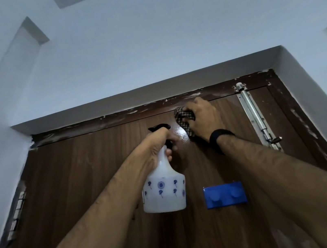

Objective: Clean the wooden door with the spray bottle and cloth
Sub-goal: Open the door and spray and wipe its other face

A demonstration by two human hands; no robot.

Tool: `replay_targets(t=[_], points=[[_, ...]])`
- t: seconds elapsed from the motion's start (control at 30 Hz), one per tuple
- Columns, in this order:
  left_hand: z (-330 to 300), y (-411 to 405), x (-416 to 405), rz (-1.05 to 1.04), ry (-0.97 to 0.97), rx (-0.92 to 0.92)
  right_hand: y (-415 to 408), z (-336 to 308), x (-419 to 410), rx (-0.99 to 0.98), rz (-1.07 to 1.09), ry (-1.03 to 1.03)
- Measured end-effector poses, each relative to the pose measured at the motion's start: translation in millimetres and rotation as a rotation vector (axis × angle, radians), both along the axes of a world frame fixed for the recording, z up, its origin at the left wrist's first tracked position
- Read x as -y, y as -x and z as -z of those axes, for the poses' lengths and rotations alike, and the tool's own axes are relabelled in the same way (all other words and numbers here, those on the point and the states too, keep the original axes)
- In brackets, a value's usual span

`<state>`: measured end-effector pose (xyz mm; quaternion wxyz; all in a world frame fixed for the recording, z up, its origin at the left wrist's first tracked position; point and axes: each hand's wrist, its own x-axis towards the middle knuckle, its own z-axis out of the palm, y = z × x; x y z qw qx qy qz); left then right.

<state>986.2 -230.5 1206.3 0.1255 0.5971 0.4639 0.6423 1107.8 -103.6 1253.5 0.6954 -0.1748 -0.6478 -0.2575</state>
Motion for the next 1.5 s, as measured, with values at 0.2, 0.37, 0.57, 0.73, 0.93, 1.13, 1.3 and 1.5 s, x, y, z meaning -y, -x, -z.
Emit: replay_targets(t=[0.2,0.37,0.57,0.73,0.93,1.13,1.3,1.5], points=[[8.1,44.9,20.7,-0.006,0.017,0.025,36.1,-2.5,21.1,-0.367,-0.037,0.177],[19.1,98.5,58.0,-0.089,0.024,0.035,96.6,-7.2,43.3,-0.195,-0.04,0.124],[42.8,151.1,89.7,-0.18,0.041,0.1,180.1,17.8,74.3,0.115,-0.05,0.028],[62.1,181.4,92.7,-0.2,0.081,0.122,166.6,21.8,75.5,0.014,-0.03,0.065],[72.8,195.8,99.7,-0.195,0.087,0.146,122.7,12.8,57.2,-0.126,-0.027,0.124],[86.6,200.4,103.5,-0.266,0.104,0.153,175.1,47.7,63.6,0.134,-0.093,-0.035],[87.5,201.7,105.0,-0.341,0.077,0.178,205.1,45.1,72.9,0.268,-0.062,-0.106],[74.8,207.5,107.7,-0.402,0.088,0.188,233.7,28.2,89.5,0.119,-0.17,-0.003]])
